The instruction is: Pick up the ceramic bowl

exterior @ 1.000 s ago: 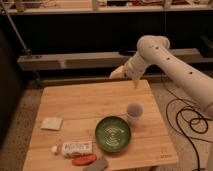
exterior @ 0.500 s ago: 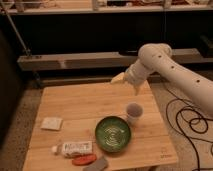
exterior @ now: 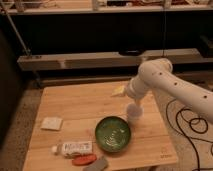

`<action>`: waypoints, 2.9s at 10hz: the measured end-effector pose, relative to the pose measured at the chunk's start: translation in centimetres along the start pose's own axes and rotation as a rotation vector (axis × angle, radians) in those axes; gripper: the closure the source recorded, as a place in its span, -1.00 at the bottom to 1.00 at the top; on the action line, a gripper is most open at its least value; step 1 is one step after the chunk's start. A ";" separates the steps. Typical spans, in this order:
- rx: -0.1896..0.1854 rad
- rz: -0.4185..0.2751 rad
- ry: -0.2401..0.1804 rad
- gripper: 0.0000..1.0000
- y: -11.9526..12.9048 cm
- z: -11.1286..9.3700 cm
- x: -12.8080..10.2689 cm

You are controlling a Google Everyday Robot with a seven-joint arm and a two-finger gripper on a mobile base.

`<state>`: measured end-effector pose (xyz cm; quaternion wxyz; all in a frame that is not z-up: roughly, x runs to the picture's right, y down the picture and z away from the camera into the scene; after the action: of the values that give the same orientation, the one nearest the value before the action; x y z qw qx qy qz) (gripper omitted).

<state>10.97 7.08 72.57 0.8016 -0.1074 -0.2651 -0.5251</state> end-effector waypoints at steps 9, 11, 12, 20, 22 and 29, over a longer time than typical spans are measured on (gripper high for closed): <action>-0.061 0.039 0.041 -0.60 4.7 6.0 -6.8; -0.063 0.061 0.047 -0.60 5.9 7.8 -6.9; -0.066 0.068 0.048 -0.60 6.3 8.2 -7.0; -0.096 0.125 0.070 -0.60 7.6 12.0 -7.9; -0.105 0.133 0.066 -0.60 7.4 12.3 -8.1; -0.139 0.146 0.060 -0.18 7.5 13.0 -9.1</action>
<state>10.84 23.28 79.40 0.8359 -0.1661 -0.1954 -0.4854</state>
